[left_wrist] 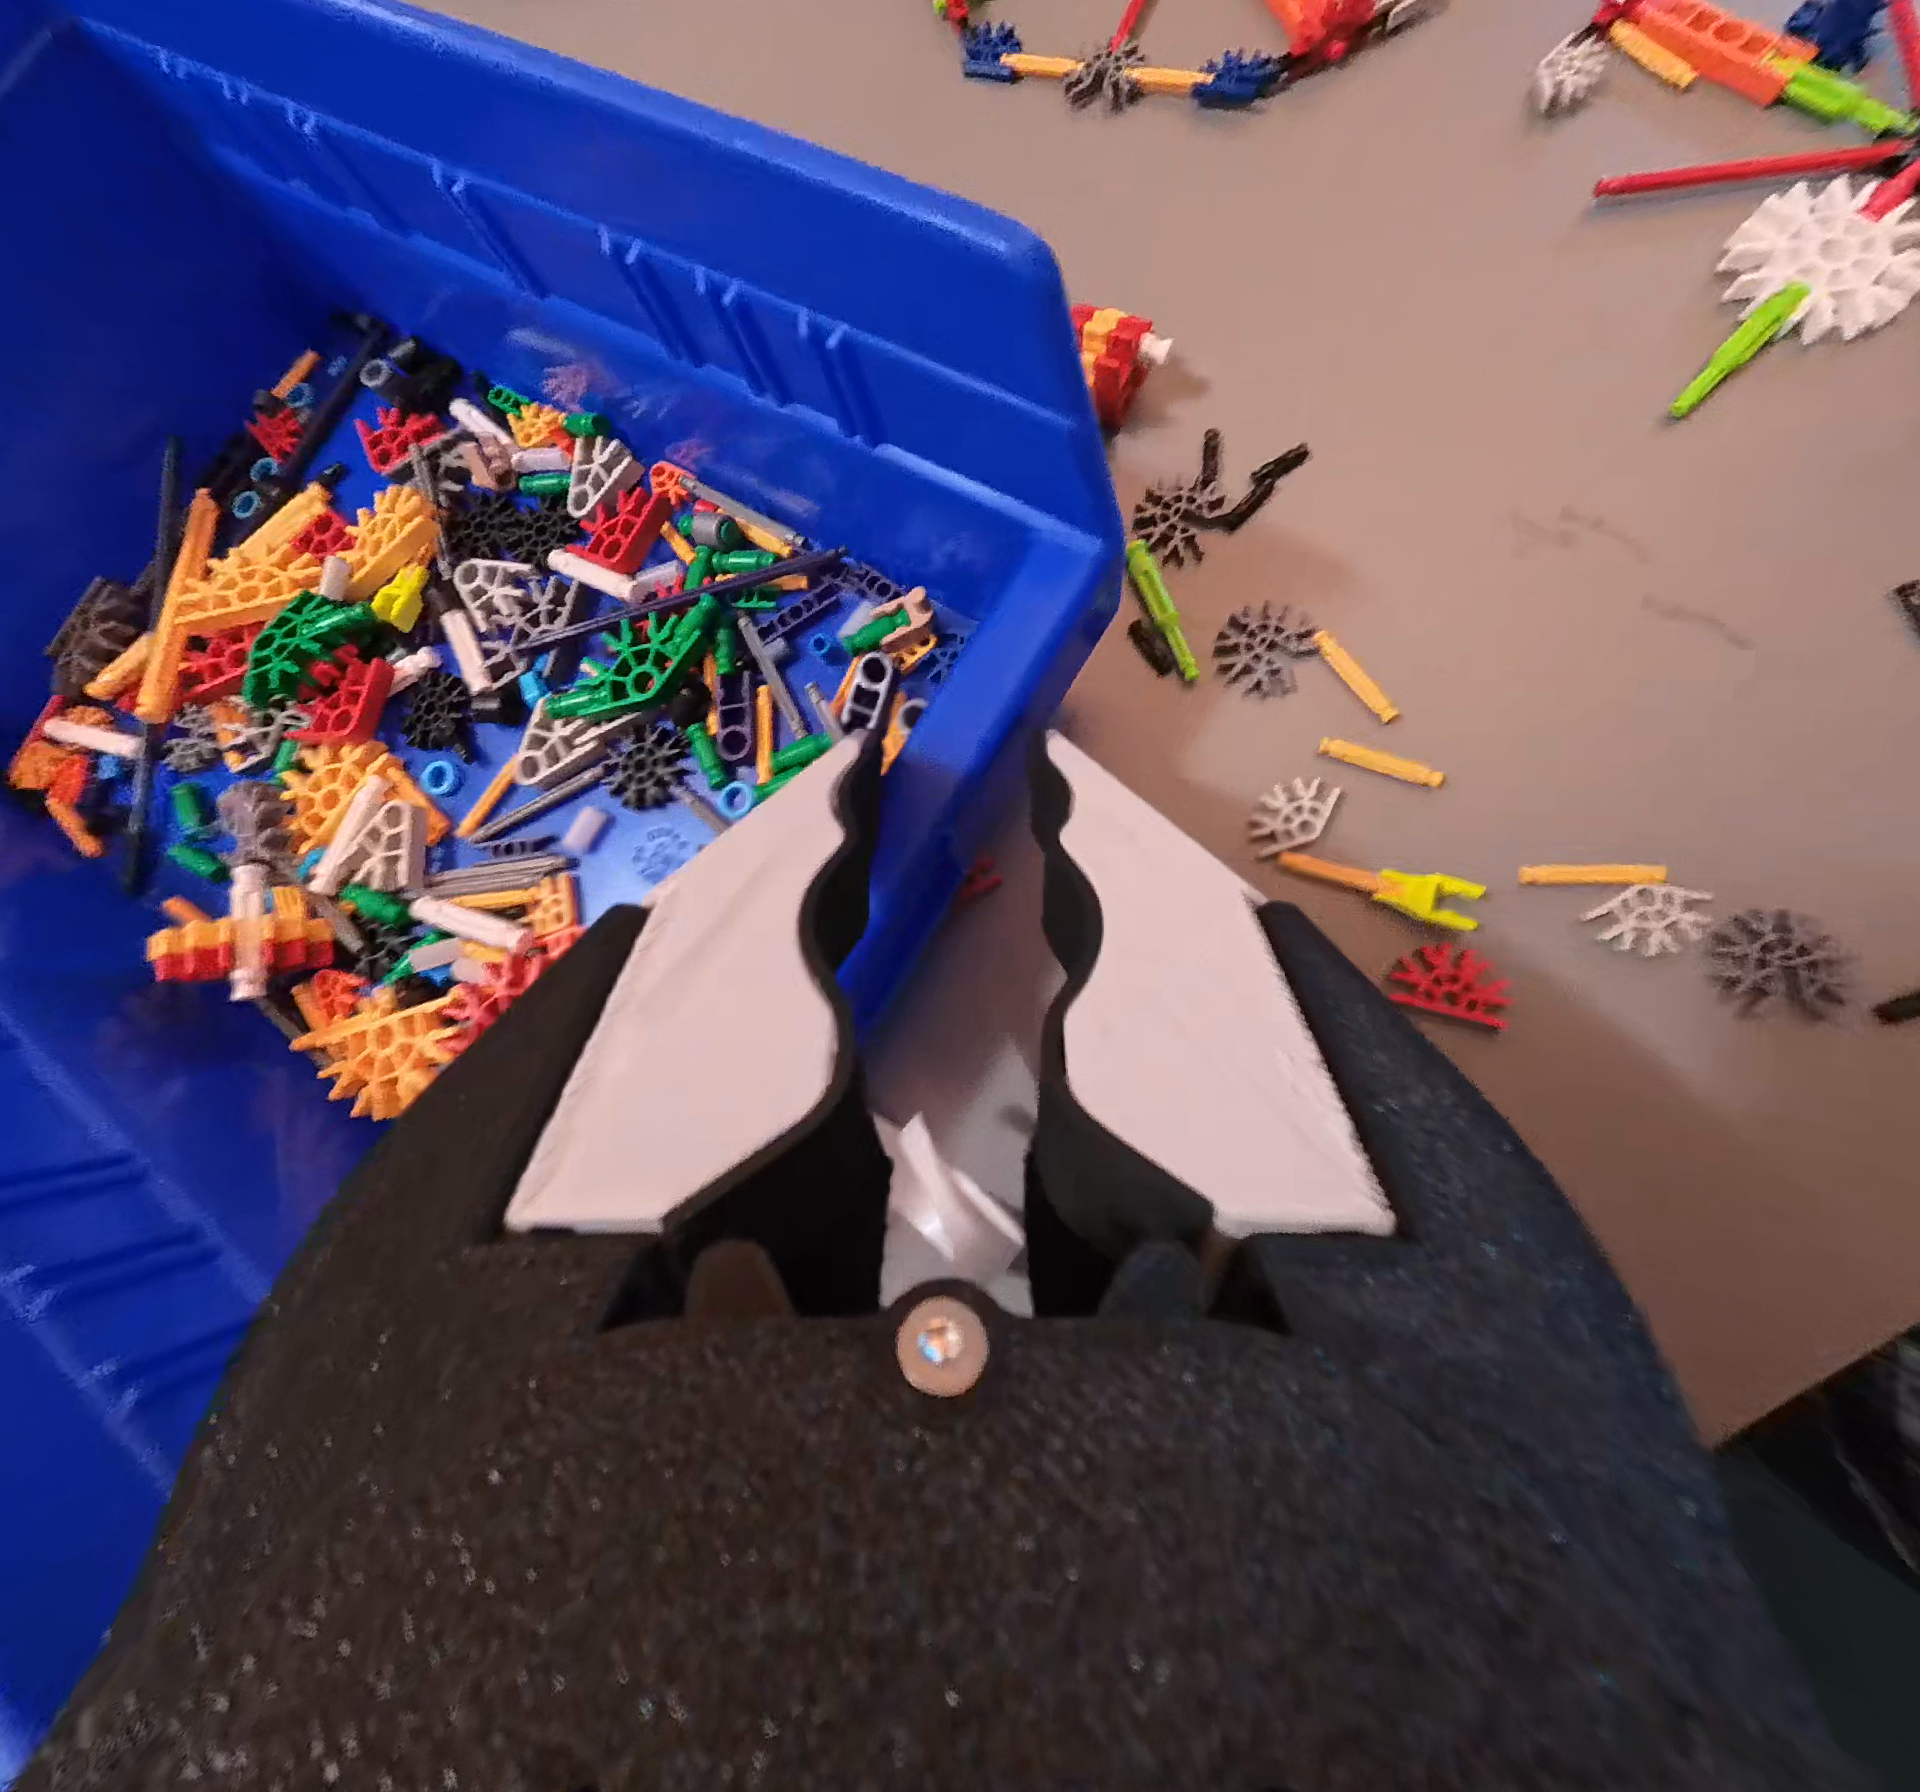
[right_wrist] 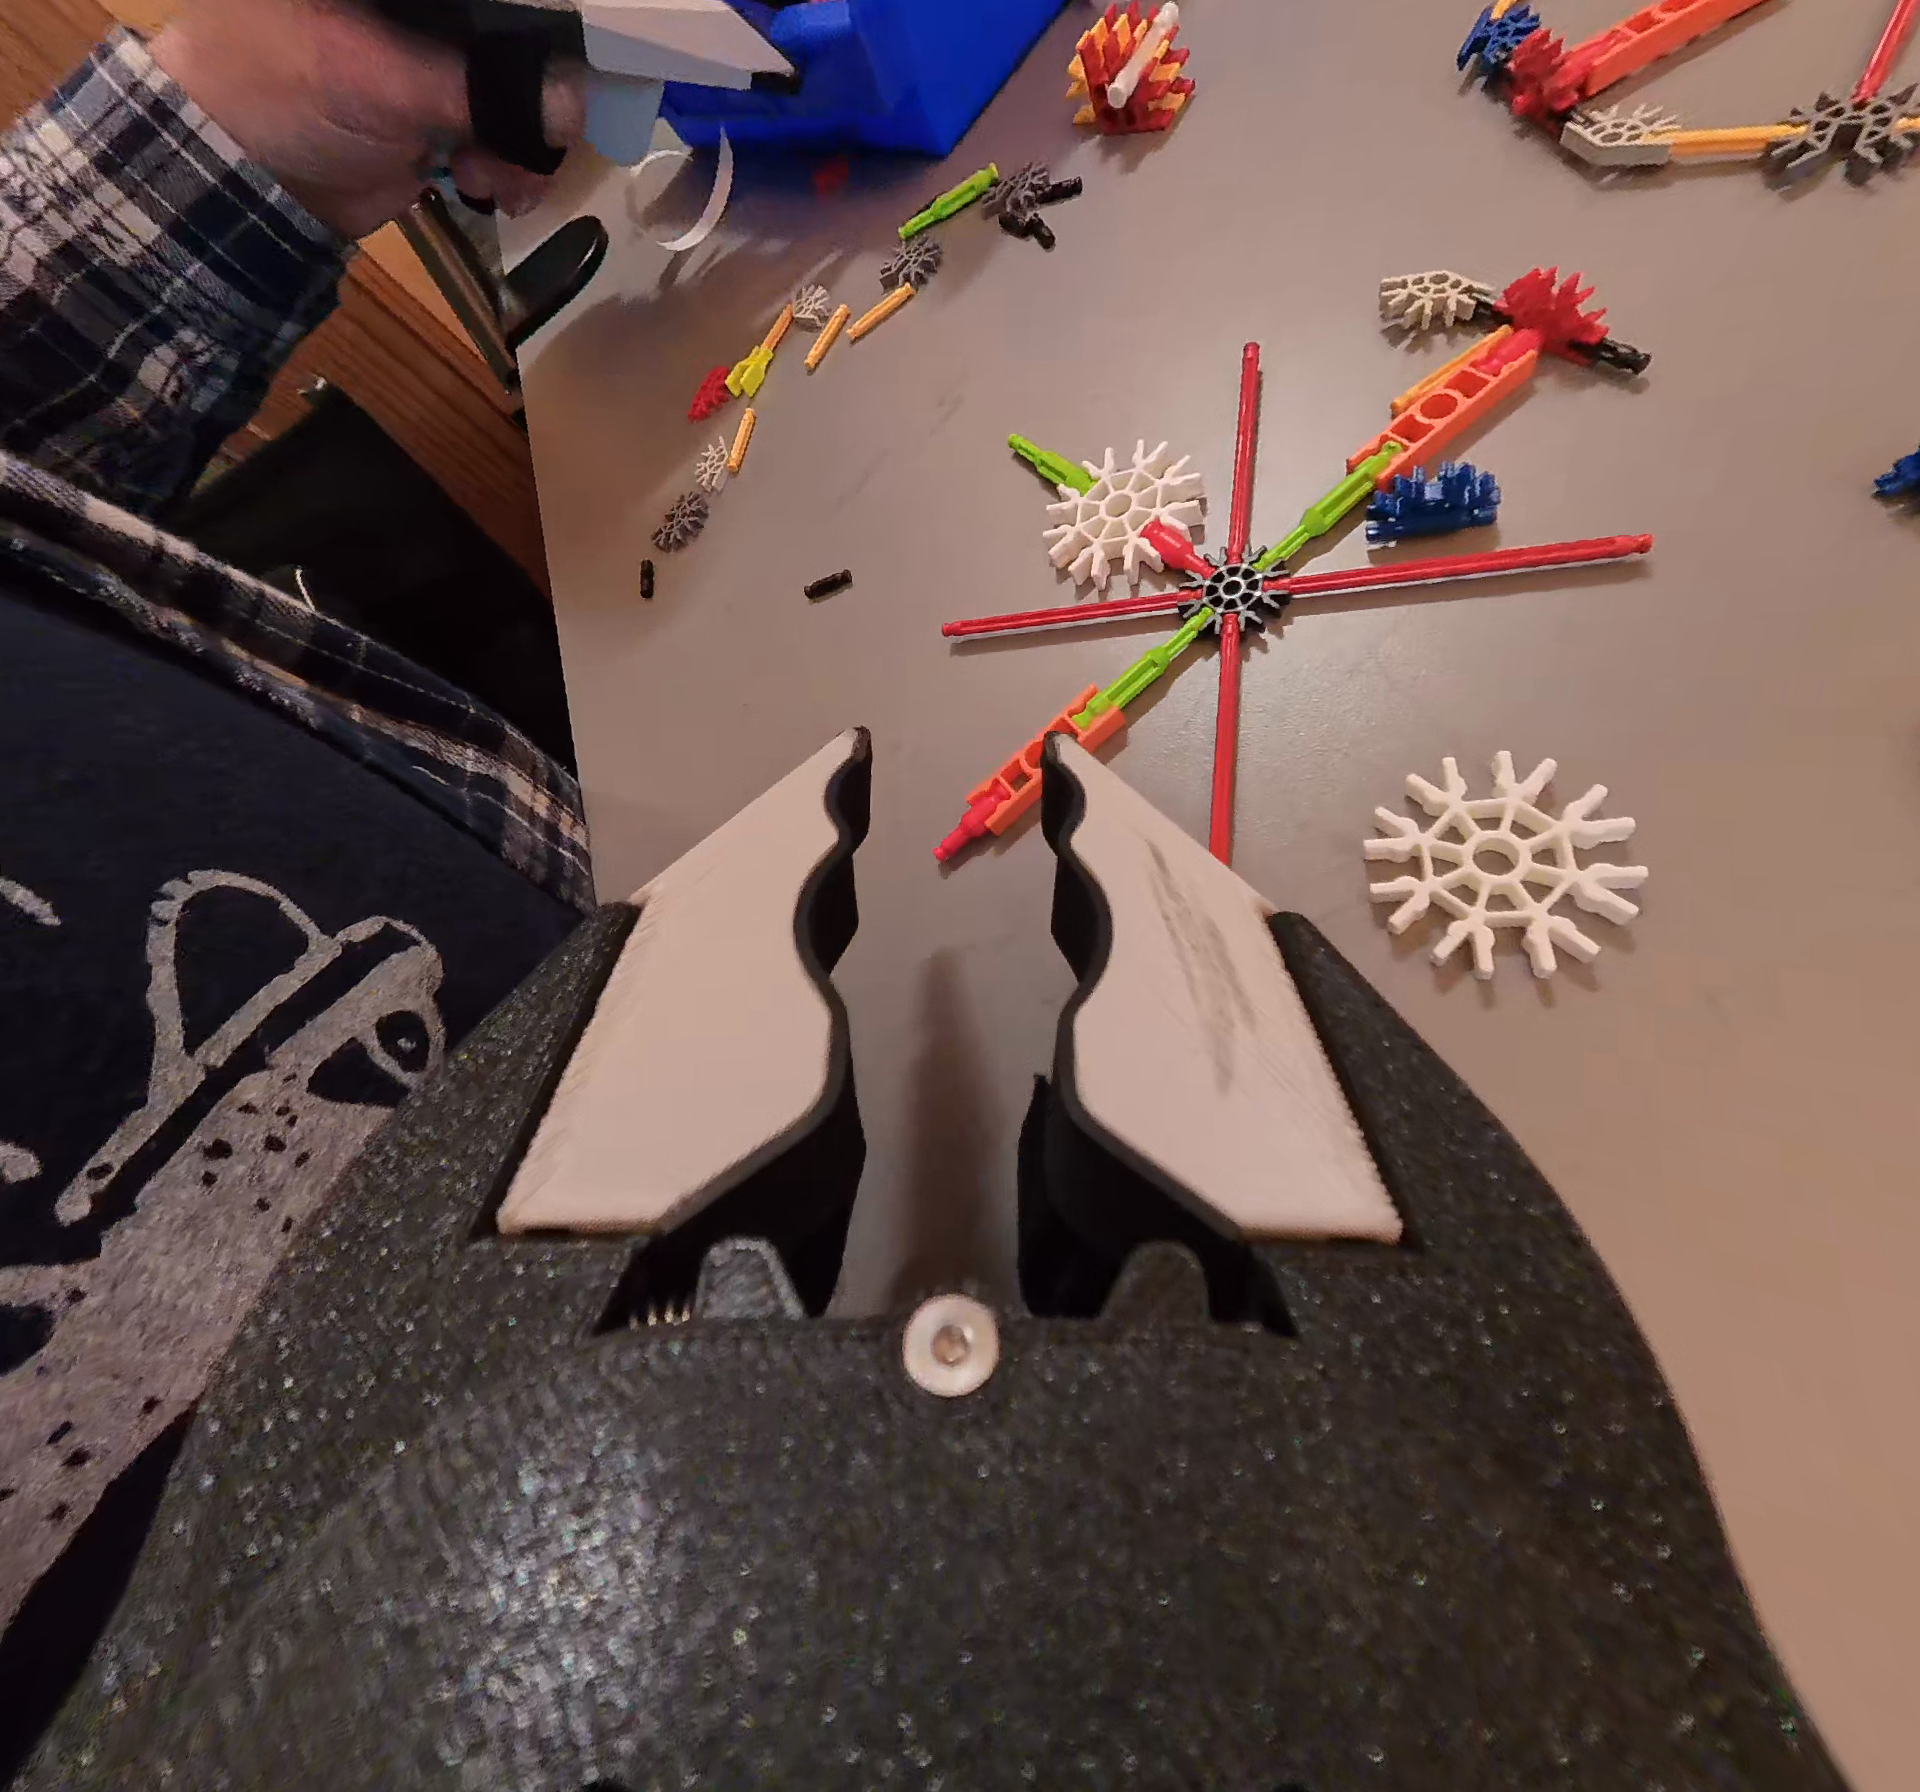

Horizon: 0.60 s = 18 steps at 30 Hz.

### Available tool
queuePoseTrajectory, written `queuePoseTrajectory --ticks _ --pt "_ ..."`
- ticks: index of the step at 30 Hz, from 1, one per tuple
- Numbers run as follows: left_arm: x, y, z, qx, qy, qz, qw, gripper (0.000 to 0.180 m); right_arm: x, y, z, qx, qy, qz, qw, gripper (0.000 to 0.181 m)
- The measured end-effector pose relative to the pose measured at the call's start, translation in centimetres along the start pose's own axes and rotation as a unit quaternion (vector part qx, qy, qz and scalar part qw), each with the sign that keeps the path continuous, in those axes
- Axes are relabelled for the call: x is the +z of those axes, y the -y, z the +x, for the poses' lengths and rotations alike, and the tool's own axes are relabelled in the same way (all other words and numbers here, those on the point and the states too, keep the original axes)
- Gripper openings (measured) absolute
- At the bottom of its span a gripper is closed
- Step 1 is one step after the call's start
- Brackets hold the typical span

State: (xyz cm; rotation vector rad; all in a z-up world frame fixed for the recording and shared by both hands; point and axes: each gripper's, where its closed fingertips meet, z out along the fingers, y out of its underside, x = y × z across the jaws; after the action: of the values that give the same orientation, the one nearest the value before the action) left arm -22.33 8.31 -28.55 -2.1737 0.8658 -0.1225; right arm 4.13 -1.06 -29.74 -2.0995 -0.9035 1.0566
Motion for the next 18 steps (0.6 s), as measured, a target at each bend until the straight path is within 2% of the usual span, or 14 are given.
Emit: queuePoseTrajectory --ticks 3,5,8,10,12,18 --pt "-0.4 -0.4 -1.2 -0.011 0.003 -0.002 1.000 0.035 0.1 -0.1 0.1 0.005 0.004 -0.005 1.000 0.031" --pt "-0.3 -0.5 -1.3 -0.019 -0.011 -0.002 1.000 0.026 0.1 -0.1 0.1 0.009 0.006 -0.006 1.000 0.031" --pt "-0.3 -0.5 -2.6 -0.016 0.006 -0.014 1.000 0.023 0.1 -0.1 0.1 0.014 0.009 -0.006 1.000 0.030" --pt "-1.4 1.1 -3.3 -0.035 0.000 0.024 0.999 0.011 0.1 0.0 0.1 0.014 0.010 -0.004 1.000 0.030" --pt "-2.8 2.1 -4.3 -0.051 -0.001 0.044 0.998 0.011 0.0 0.0 0.1 0.014 0.010 -0.001 1.000 0.030" --pt "-3.7 0.4 -6.4 -0.041 0.023 0.001 0.999 0.018 0.0 0.0 0.0 0.014 0.011 0.002 1.000 0.030"
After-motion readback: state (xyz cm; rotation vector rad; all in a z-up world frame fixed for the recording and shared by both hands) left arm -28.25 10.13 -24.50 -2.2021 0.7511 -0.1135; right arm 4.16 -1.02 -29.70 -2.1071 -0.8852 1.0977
